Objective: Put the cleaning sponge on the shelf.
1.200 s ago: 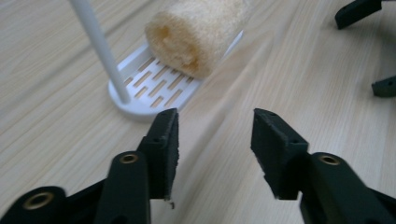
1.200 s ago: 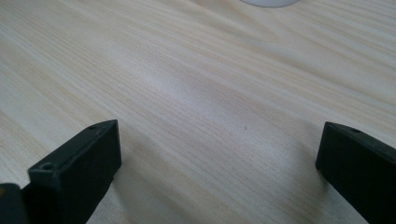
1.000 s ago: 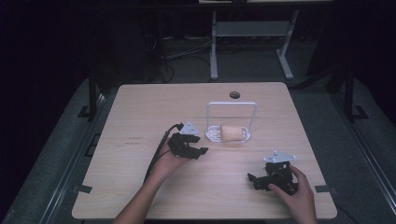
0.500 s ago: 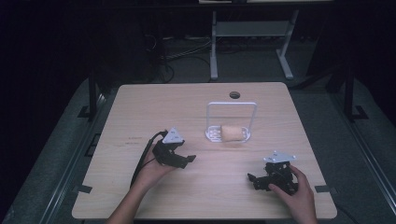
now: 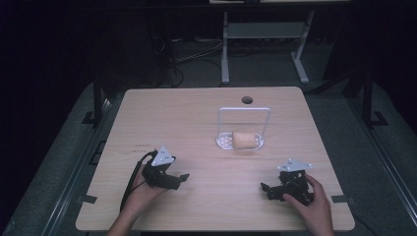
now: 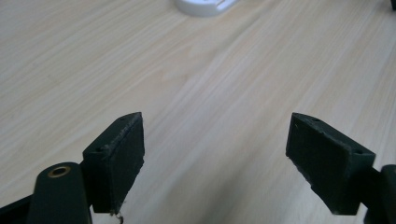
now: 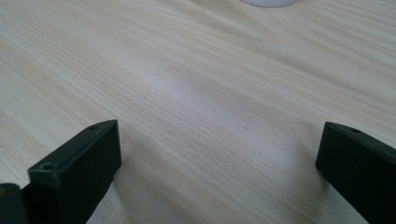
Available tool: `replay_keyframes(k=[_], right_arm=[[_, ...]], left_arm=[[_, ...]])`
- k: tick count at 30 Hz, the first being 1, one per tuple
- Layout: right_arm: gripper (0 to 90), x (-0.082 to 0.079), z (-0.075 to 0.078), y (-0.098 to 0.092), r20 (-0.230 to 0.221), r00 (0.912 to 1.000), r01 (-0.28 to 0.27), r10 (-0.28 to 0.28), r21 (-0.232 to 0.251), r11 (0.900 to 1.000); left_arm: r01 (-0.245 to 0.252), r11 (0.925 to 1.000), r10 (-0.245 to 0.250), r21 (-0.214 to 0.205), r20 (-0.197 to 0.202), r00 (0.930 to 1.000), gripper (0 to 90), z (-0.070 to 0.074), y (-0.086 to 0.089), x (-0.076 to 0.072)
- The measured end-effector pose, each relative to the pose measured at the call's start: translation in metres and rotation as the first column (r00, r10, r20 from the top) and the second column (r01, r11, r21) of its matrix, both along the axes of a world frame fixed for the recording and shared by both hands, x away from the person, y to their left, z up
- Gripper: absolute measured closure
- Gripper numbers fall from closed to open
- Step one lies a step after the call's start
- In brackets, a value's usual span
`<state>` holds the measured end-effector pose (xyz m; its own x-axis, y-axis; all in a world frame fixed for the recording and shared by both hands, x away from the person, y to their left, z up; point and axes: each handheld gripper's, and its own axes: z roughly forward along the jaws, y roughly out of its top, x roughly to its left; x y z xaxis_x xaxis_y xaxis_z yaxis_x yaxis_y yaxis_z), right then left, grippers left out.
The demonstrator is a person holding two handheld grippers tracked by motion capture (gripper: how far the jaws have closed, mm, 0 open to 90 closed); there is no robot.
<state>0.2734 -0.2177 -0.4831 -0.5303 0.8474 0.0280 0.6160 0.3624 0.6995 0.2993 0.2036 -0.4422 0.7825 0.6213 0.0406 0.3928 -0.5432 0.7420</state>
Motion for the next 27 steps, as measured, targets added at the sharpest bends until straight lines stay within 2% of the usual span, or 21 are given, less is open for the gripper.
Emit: replay_keyframes(k=[3, 9, 11, 15, 18, 21, 25, 27], right_arm=[[0.0, 0.000, 0.000, 0.000, 0.000, 1.0000, 0.000, 0.000, 0.000, 1.0000], [0.0, 0.000, 0.000, 0.000, -0.001, 1.0000, 0.002, -0.002, 0.003, 1.0000], [0.0, 0.000, 0.000, 0.000, -0.001, 1.0000, 0.002, -0.002, 0.001, 1.0000], [0.0, 0.000, 0.000, 0.000, -0.002, 1.0000, 0.001, -0.001, -0.001, 1.0000], [0.0, 0.000, 0.000, 0.000, -0.002, 1.0000, 0.002, -0.002, 0.000, 1.0000], [0.0, 0.000, 0.000, 0.000, -0.003, 1.0000, 0.002, -0.002, 0.001, 1.0000], [0.0, 0.000, 0.000, 0.000, -0.003, 1.0000, 0.002, -0.002, 0.001, 1.0000], [0.0, 0.000, 0.000, 0.000, -0.002, 1.0000, 0.002, -0.002, 0.001, 1.0000]], left_arm=[[-0.015, 0.9998, 0.015, 0.016, -0.001, 0.9999, 18.1, -0.005, 0.009, -0.008], [-0.037, 0.9992, 0.037, 0.016, -0.030, 0.9988, 13.4, -0.013, 0.025, -0.021], [-0.038, 0.9983, 0.040, 0.045, -0.041, 0.9984, 13.0, -0.016, 0.031, -0.024], [-0.043, 0.9976, 0.048, 0.055, -0.084, 0.9953, 12.9, -0.022, 0.042, -0.027], [-0.047, 0.9967, 0.054, 0.066, -0.099, 0.9936, 12.9, -0.026, 0.045, -0.026], [-0.042, 0.9974, 0.047, 0.059, -0.089, 0.9949, 12.7, -0.027, 0.045, -0.025], [-0.027, 0.9996, 0.027, 0.011, -0.057, 0.9980, 12.8, -0.032, 0.050, -0.027], [-0.021, 0.9998, 0.021, 0.006, -0.051, 0.9985, 12.8, -0.033, 0.051, -0.027]])
